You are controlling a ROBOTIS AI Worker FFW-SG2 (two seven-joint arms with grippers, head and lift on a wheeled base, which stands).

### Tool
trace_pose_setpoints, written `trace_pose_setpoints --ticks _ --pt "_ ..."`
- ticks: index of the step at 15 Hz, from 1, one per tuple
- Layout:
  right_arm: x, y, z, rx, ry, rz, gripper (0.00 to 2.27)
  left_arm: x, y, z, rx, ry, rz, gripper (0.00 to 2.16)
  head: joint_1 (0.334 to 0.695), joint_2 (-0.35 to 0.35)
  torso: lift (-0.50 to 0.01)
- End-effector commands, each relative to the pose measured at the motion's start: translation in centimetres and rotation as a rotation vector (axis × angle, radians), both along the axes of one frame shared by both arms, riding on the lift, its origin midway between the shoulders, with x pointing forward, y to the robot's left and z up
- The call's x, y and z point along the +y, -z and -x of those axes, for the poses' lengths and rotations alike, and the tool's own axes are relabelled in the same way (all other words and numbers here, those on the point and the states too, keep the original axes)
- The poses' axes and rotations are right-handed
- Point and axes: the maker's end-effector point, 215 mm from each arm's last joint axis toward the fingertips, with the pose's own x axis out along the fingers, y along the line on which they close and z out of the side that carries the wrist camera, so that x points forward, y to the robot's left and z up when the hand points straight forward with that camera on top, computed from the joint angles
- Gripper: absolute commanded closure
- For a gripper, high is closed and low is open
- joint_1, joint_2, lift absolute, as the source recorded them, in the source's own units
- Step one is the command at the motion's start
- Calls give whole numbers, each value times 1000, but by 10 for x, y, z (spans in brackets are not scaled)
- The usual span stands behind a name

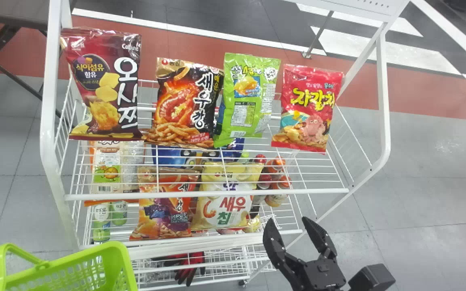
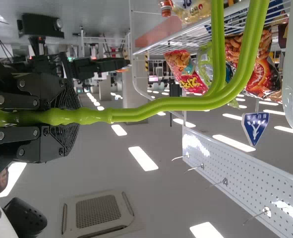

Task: Hold basket handle with left hand then pick Gkobukchip with right hand and place into basket

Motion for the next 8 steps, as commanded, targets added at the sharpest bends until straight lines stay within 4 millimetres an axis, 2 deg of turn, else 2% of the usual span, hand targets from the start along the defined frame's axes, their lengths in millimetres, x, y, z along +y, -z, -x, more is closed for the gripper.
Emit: trace_pose_setpoints --ticks 1,8 --pt "1 -2 0 -5 -3 1 110 0 1 -2 0 -2 0 2155 695 -350 0" --pt "2 -9 -3 -17 -10 3 107 0 4 -2 10 -1 3 2155 695 -350 0"
